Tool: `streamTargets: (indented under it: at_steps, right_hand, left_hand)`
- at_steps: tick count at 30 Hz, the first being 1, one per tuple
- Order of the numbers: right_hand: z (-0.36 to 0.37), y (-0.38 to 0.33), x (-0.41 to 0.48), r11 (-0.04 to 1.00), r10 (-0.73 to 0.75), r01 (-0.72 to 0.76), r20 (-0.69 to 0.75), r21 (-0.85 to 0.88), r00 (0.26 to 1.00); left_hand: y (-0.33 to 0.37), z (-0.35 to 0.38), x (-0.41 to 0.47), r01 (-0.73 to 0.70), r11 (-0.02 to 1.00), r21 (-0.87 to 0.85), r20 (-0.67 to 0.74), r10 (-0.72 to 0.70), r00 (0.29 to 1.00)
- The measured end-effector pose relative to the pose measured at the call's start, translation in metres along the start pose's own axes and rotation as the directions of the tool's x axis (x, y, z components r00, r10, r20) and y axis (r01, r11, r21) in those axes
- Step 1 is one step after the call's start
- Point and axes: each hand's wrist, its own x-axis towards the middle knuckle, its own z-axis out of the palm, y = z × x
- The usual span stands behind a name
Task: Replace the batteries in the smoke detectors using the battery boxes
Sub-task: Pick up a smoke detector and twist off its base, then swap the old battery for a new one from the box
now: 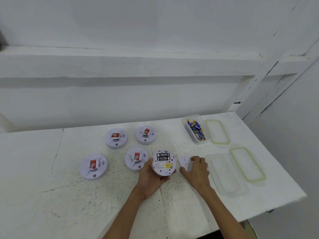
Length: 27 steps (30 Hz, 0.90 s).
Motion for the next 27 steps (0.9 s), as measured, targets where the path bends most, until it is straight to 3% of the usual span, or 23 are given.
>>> streamTargets:
  at_steps: [3,6,9,12,15,19,27]
  right_hand:
    - [-0.005,-0.006,0.000,0.973,-0.100,0.114,-0.082,0.200,0.992]
    - [-0.014,-0.020,-0.003,0.878,-0.238,0.276,-0.143,0.392,0.961]
    - [-0.023,-0.033,-0.008,0.799,-0.412,0.410,-0.096,0.439,0.906]
    - [-0.025,-0.038,-0.010,0.756,-0.507,0.430,0.026,0.494,0.862]
    - [-0.023,-0.037,-0.011,0.765,-0.495,0.398,0.067,0.507,0.866]
    - [-0.022,-0.036,-0.009,0.794,-0.442,0.387,0.010,0.469,0.897]
    - [-0.015,-0.035,-0.013,0.823,-0.410,0.361,0.018,0.439,0.912]
  left_hand:
    - [-0.002,-0.002,0.003,0.025,0.999,0.036,-0.014,-0.024,1.000]
    - [-0.003,-0.003,0.006,0.050,0.995,0.083,-0.048,-0.046,0.998]
    - [-0.002,-0.002,0.006,0.068,0.993,0.095,-0.051,-0.063,0.997]
    - [-0.002,-0.002,0.006,0.080,0.990,0.119,-0.065,-0.073,0.995]
    - [-0.003,-0.002,0.006,0.069,0.990,0.124,-0.080,-0.059,0.995]
    - [-0.004,0.001,0.002,-0.014,0.989,0.145,-0.082,0.026,0.996]
    - [-0.004,0.002,0.001,-0.023,0.980,0.200,-0.044,0.032,0.999]
